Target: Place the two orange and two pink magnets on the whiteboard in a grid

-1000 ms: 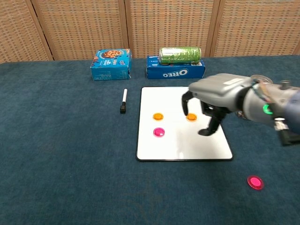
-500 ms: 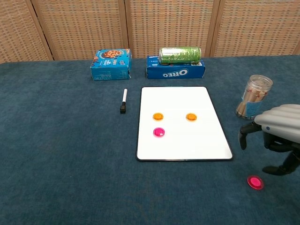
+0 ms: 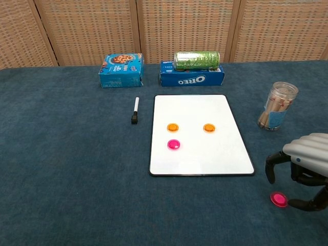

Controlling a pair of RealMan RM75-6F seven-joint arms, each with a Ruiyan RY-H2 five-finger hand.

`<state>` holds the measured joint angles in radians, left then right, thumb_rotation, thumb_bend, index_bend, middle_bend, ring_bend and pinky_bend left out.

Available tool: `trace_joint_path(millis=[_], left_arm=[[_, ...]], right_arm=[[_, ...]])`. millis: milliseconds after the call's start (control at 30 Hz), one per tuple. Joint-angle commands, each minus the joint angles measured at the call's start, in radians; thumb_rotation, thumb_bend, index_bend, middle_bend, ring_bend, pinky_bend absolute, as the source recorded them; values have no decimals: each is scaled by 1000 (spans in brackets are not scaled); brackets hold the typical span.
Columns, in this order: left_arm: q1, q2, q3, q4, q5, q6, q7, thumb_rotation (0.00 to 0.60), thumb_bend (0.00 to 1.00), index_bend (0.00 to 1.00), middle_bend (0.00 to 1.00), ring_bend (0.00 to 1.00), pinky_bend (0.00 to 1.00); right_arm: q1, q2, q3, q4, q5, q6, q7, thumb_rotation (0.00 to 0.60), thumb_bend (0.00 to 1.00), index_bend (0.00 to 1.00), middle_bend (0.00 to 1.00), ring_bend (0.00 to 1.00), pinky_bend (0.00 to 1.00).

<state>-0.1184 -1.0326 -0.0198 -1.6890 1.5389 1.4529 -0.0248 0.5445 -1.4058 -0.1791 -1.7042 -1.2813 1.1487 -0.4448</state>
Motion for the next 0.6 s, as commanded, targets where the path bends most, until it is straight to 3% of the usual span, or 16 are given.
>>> trace_joint_path(millis=[33, 600], left_arm=[[0, 0, 0, -1, 0, -1, 1, 600, 0, 0, 0, 0, 0], [0, 2, -1, -1, -3, 0, -2, 600, 0, 0, 0, 0, 0]], right_arm=[[-20, -19, -2, 30, -22, 1, 16, 600, 337, 424, 966, 941, 1000], [-56, -73, 38, 106, -44, -40, 0, 600, 337, 424, 966, 941, 1000]])
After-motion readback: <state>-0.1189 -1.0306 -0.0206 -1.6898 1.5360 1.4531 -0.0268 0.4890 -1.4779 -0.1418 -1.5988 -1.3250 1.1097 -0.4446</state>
